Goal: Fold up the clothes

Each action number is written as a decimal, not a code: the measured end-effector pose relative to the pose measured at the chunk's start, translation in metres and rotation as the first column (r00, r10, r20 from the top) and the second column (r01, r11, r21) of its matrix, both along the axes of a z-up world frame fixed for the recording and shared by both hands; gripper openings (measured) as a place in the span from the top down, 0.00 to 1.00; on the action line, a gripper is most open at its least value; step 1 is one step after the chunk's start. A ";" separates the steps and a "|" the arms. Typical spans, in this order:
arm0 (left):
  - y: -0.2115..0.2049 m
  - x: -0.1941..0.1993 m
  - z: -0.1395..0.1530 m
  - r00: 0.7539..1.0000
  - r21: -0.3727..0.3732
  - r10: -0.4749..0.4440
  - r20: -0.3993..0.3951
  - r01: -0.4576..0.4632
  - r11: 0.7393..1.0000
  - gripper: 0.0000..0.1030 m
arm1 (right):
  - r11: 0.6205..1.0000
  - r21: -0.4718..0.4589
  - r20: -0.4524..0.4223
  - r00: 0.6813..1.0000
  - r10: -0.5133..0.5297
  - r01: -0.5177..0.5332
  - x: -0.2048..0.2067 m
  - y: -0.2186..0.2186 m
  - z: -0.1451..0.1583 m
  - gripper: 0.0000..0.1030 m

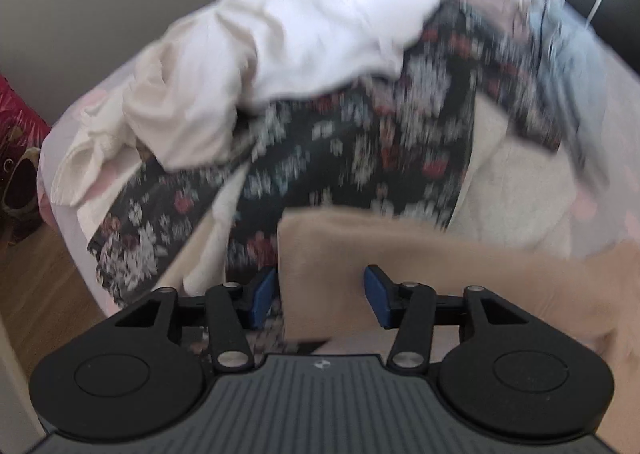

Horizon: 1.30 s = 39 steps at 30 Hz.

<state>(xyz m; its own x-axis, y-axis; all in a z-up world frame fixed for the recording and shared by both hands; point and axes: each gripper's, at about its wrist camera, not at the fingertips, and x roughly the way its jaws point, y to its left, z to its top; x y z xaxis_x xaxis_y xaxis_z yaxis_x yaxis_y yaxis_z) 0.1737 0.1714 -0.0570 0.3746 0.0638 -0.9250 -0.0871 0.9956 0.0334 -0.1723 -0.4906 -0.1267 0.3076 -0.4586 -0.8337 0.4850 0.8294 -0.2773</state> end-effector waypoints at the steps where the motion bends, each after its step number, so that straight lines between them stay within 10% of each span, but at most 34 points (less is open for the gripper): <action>1: -0.004 0.000 -0.004 1.000 0.033 -0.015 -0.014 0.016 0.999 0.56 | 1.000 0.001 0.003 1.000 -0.001 0.001 0.000 0.000 0.001 0.42; 10: -0.017 -0.011 0.032 0.983 0.019 -0.043 0.177 0.040 0.999 0.43 | 1.000 0.003 0.014 1.000 -0.004 0.004 -0.003 0.001 0.002 0.42; 17: -0.026 0.013 0.015 0.986 0.079 -0.076 0.145 0.065 0.995 0.51 | 1.000 0.000 0.015 1.000 0.005 -0.005 -0.003 0.002 0.004 0.42; 21: -0.031 0.017 0.004 0.986 0.072 -0.125 0.114 0.117 0.991 0.92 | 1.000 0.000 0.016 1.000 0.004 -0.004 -0.003 0.002 0.004 0.42; 26: -0.045 0.001 0.046 0.963 -0.094 -0.157 0.219 0.181 0.979 0.98 | 1.000 0.000 0.020 1.000 0.009 -0.009 -0.003 0.003 0.005 0.42; 34: -0.067 -0.025 0.115 0.905 -0.341 -0.160 0.395 0.306 0.889 0.98 | 0.999 0.001 0.026 0.999 0.037 -0.037 0.002 0.008 0.007 0.42; 39: -0.147 -0.033 0.145 0.853 -0.443 -0.292 0.432 0.483 0.755 0.98 | 0.999 0.007 0.043 0.998 0.038 -0.039 0.003 0.011 0.013 0.42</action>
